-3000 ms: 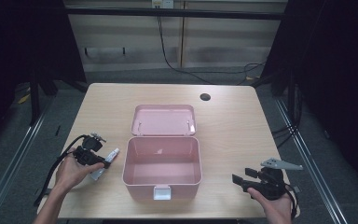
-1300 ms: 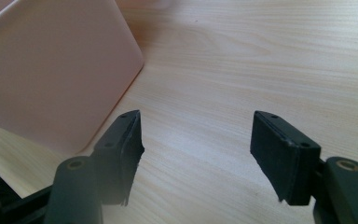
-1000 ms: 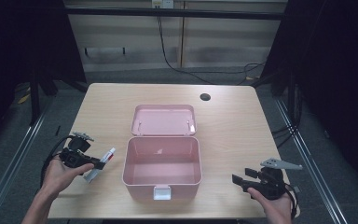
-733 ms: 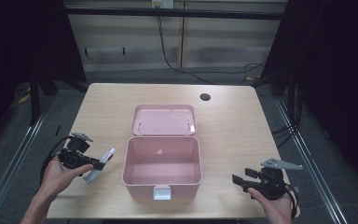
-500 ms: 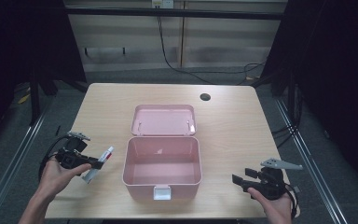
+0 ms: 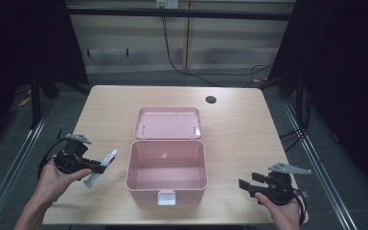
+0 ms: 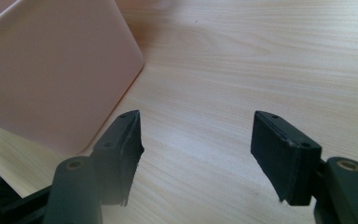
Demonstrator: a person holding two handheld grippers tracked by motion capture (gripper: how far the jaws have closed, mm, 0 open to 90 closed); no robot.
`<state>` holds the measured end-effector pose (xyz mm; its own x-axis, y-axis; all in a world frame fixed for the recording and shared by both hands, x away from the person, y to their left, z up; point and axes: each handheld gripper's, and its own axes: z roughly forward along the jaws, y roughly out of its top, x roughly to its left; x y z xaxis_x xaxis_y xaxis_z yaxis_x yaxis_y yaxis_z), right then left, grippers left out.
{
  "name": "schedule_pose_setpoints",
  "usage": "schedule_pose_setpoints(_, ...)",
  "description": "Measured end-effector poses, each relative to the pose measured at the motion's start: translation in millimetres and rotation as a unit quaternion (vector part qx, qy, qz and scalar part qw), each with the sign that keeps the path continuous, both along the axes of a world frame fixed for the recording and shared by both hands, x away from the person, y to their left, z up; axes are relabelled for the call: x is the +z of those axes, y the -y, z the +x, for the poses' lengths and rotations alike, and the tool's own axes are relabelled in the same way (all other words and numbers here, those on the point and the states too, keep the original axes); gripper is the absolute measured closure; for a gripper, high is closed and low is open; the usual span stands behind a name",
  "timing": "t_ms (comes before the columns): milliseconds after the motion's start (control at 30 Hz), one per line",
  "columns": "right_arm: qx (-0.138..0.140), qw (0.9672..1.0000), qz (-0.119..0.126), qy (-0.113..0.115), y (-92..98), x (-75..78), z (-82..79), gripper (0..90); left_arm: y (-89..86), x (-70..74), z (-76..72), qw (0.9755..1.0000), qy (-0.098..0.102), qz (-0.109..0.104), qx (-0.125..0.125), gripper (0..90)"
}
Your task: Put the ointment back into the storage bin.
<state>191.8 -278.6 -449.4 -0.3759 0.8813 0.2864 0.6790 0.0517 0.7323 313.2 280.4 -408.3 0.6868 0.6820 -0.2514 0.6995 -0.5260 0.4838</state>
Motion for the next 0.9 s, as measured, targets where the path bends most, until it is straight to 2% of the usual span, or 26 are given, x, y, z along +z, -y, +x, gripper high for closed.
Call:
schedule_pose_setpoints(100, 0.0, 1.0, 0.001, 0.0, 0.0, 0.1, -0.1, 33.7, 0.6, 3.6, -0.1, 0.9999, -0.006, -0.008, -0.005, 71.4)
schedule_pose_setpoints(133, 0.001, 1.0, 0.001, -0.001, 0.1, 0.0, -0.1, 33.6, 1.4, 4.7, -0.4, 0.9999, -0.007, -0.005, -0.007, 71.4)
schedule_pose_setpoints(167, 0.001, 1.0, 0.001, -0.001, 0.0, -0.1, 0.1, 33.5, 2.0, 5.9, -0.8, 1.0, -0.005, -0.002, -0.008, 71.4)
schedule_pose_setpoints(267, 0.003, 1.0, 0.0, -0.001, -0.3, -0.5, 0.3, 33.4, 1.2, 9.8, -1.6, 0.9998, -0.003, -0.015, -0.015, 71.3)
schedule_pose_setpoints(433, 0.003, 1.0, 0.0, -0.001, -0.3, -0.5, 0.4, 33.2, 1.3, 16.3, -3.3, 0.9995, 0.001, -0.009, -0.029, 71.3)
schedule_pose_setpoints(533, 0.003, 1.0, 0.0, -0.001, -0.4, -0.5, 0.4, 33.1, 1.4, 22.3, -4.9, 0.9994, 0.007, -0.019, -0.028, 71.4)
schedule_pose_setpoints(633, 0.003, 1.0, 0.0, -0.001, -0.3, -0.5, 0.4, 33.1, 0.9, 27.5, -5.5, 0.9991, 0.012, -0.014, -0.037, 71.4)
schedule_pose_setpoints(767, 0.004, 1.0, 0.0, -0.001, -0.3, -0.5, 0.4, 33.1, 1.7, 32.6, -6.3, 0.999, 0.012, -0.025, -0.035, 71.3)
schedule_pose_setpoints(833, 0.004, 1.0, 0.0, -0.001, -0.3, -0.5, 0.4, 33.0, 1.3, 34.7, -6.1, 0.9989, 0.013, -0.021, -0.041, 71.4)
schedule_pose_setpoints(900, 0.004, 1.0, 0.0, -0.002, -0.3, -0.6, 0.5, 33.1, 2.2, 37.4, -7.0, 0.9988, 0.016, -0.026, -0.04, 71.4)
